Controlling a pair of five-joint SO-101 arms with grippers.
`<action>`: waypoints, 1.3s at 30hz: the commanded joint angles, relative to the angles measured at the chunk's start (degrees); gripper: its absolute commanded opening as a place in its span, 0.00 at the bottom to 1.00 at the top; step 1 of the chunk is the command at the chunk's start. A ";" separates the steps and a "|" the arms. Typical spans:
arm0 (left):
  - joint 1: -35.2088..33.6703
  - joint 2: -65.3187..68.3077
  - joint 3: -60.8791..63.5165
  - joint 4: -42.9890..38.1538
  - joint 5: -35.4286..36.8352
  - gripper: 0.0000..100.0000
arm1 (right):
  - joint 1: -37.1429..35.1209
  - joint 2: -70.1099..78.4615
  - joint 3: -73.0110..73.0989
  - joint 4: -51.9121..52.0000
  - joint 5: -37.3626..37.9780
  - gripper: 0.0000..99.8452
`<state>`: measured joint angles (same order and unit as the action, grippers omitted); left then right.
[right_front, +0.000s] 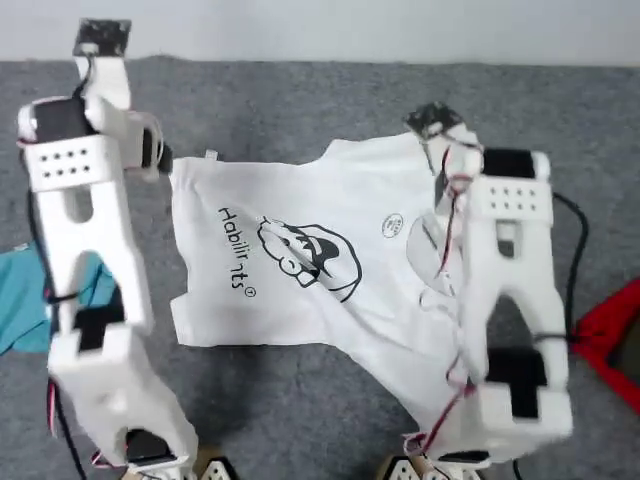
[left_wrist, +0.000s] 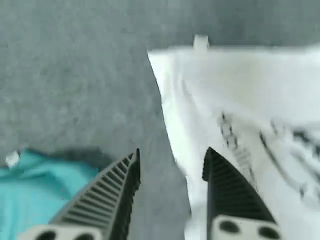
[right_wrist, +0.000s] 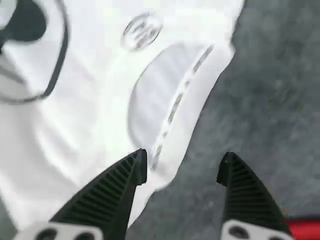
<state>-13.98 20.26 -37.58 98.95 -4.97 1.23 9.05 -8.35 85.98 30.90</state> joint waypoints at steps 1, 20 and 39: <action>-0.62 -15.65 19.12 1.32 -3.25 0.20 | -0.57 11.21 -19.16 2.95 -0.70 0.25; -12.75 -18.90 34.95 1.76 -3.08 0.20 | -0.48 64.48 -78.68 14.81 -0.70 0.24; 2.29 -33.41 62.11 -0.18 -22.95 0.20 | -3.65 15.16 -12.31 17.19 17.93 0.24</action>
<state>-12.31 -10.24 22.81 98.95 -25.19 -1.67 38.33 -35.25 100.66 43.91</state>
